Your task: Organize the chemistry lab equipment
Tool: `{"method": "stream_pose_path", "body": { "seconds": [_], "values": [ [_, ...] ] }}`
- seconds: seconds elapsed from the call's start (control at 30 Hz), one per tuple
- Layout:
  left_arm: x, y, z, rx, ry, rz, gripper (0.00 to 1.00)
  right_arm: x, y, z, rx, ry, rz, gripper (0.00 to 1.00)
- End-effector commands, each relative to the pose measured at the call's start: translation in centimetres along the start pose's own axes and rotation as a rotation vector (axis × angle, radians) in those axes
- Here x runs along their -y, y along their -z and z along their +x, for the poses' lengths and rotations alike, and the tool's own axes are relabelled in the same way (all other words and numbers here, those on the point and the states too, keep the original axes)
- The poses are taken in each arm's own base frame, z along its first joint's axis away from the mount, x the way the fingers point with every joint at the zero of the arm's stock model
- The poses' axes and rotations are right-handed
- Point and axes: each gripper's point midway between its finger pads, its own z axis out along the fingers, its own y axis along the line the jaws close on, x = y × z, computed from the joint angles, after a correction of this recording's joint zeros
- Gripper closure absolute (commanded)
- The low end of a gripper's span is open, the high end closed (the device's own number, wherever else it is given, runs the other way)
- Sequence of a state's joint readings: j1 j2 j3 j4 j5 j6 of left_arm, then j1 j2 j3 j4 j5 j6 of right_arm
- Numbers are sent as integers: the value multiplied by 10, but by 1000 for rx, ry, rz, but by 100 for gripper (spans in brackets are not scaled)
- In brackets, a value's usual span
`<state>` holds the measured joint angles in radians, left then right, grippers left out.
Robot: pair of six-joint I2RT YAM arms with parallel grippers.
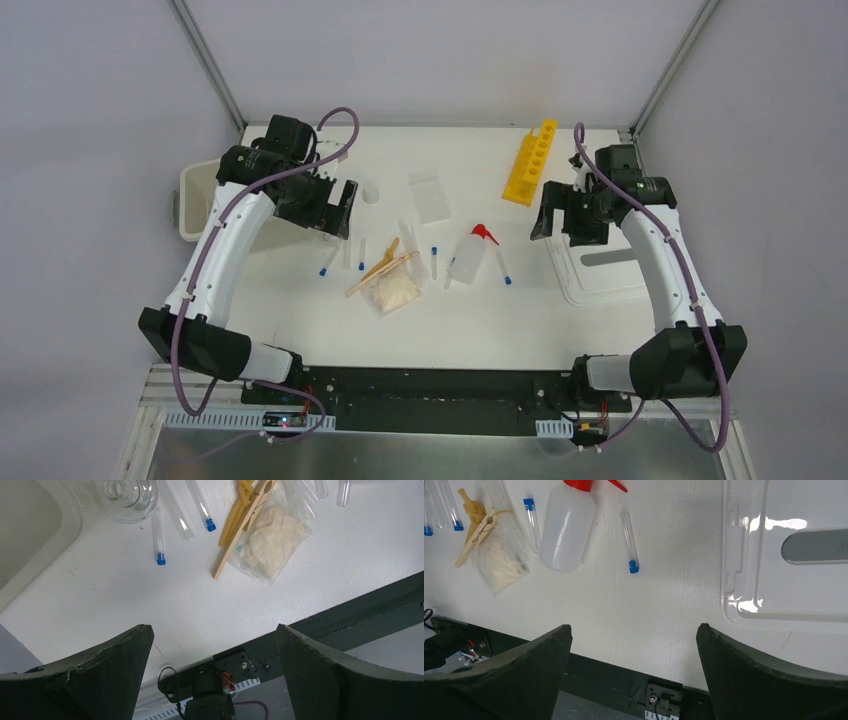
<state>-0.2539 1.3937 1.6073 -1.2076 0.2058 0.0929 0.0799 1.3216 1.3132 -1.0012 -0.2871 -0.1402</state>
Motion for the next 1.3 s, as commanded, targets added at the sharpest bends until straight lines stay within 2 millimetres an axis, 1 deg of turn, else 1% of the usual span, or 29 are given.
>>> {"method": "stream_pose_path", "body": {
  "seconds": [0.0, 0.07, 0.13, 0.27, 0.37, 0.43, 0.5, 0.57, 0.63, 0.67, 0.7, 0.77, 0.83, 0.97, 1.1, 1.17, 1.27],
  "values": [
    [-5, -3, -12, 32, -24, -17, 0, -4, 5, -27, 74, -34, 3, 1],
    [1, -7, -14, 23, -58, 12, 0, -6, 4, -30, 70, -37, -4, 1],
    [12, -13, -14, 13, -110, 54, 0, -7, 3, -32, 63, -41, -13, 1],
    [32, -27, -17, -7, -193, 118, 1, -8, -3, -27, 33, -47, -26, 1],
    [44, -41, -22, -23, -206, 139, 0, -6, -6, -24, 22, -48, -20, 1],
    [48, -53, -25, -38, -171, 139, 7, -5, -6, -23, 19, -50, -17, 1],
    [48, -67, -25, -62, -124, 126, 18, -4, -6, -21, 18, -54, -18, 1],
    [43, -83, -23, -86, -73, 91, 29, -4, -5, -21, 21, -56, -18, 1],
    [38, -97, -18, -113, -39, 57, 46, -3, -5, -21, 21, -58, -18, 1],
    [34, -104, -14, -132, -36, 41, 53, -3, -5, -20, 21, -60, -18, 1],
    [31, -111, -10, -147, -6, 15, 58, -3, -5, -20, 20, -62, -18, 1],
    [18, -121, -3, -170, 1, -54, 65, -2, -5, -20, 19, -65, -21, 1],
    [11, -130, 5, -191, 9, -86, 68, -2, -5, -19, 18, -67, -23, 1],
    [0, -146, 24, -229, 30, -137, 68, -3, -6, -18, 14, -69, -31, 1],
    [-10, -158, 28, -236, 68, -159, 68, -4, -6, -18, 14, -70, -35, 1],
    [-20, -162, 28, -236, 89, -195, 68, -4, -6, -18, 14, -70, -36, 1],
    [-31, -171, 29, -246, 137, -203, 68, -5, -6, -18, 11, -70, -41, 1]
  ]
}}
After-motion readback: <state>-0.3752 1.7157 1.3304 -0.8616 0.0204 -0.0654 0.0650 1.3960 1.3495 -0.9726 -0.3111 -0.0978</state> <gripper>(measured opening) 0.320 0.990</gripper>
